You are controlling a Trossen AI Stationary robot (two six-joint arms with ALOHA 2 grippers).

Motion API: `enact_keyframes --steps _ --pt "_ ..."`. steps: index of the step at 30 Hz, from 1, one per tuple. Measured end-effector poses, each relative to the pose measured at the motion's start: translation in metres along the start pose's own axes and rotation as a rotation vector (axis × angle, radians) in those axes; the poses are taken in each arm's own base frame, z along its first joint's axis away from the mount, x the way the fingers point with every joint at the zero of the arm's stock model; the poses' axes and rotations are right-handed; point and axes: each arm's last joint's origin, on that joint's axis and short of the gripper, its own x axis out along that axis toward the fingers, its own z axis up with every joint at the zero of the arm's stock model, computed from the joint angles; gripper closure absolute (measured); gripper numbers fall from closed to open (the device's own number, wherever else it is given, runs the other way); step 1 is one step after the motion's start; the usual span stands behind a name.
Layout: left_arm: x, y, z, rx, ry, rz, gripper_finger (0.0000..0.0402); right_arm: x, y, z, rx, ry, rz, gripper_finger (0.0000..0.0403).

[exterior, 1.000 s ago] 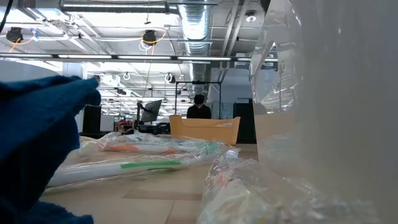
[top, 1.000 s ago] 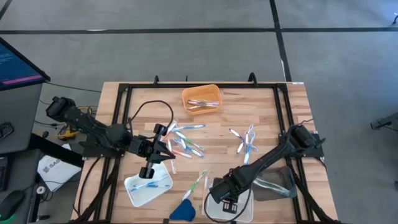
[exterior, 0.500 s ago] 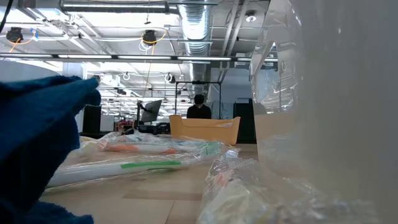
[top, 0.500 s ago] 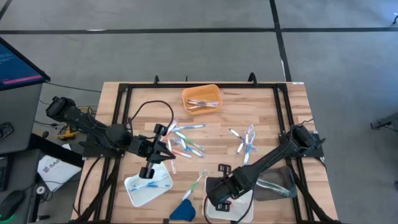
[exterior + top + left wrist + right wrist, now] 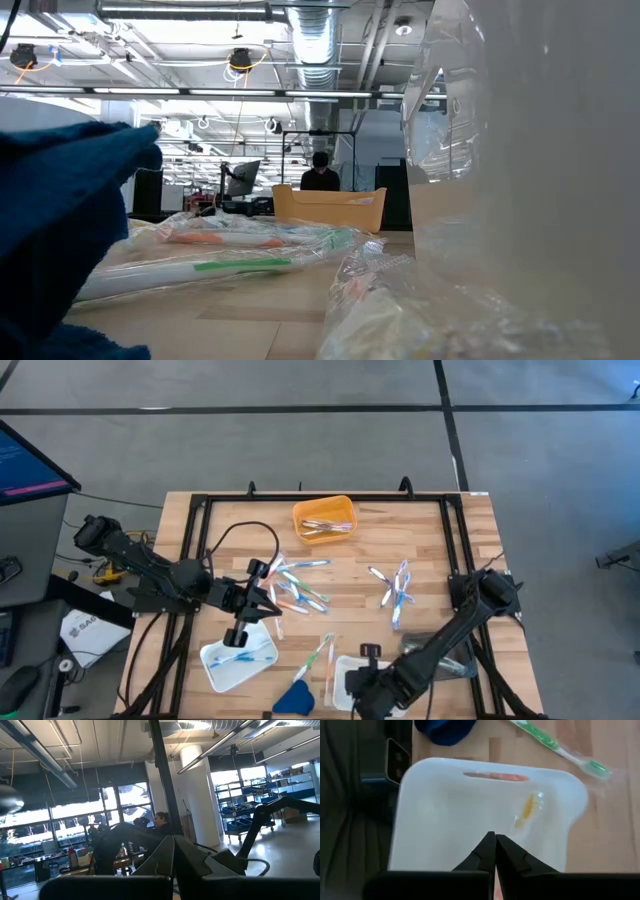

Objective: Pick & Place Toothbrushes
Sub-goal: Put the orange toothbrush into the right white bin

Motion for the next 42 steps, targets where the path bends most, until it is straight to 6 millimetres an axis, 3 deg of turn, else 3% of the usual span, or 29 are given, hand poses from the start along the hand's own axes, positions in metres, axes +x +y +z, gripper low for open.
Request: enact_keyframes --steps 8,30,38,42 --pt "0.0 -0.001 0.0 -0.005 -0.003 -0.006 0.0401 0.029 -0.013 -0.001 0.011 -0.005 0.073 0.0402" --pt "0.0 -0.005 0.001 -0.01 -0.002 -0.017 0.0401 0.034 -0.031 0.009 0.05 -0.011 -0.004 0.0403" --pt "-0.001 -0.009 0.002 -0.014 -0.008 -0.035 0.0401 0.058 -0.055 -0.01 0.144 0.081 -0.07 0.0403" --pt "-0.001 -0.009 0.002 -0.013 -0.009 -0.034 0.0401 0.059 -0.054 -0.013 0.15 0.079 -0.07 0.0403"
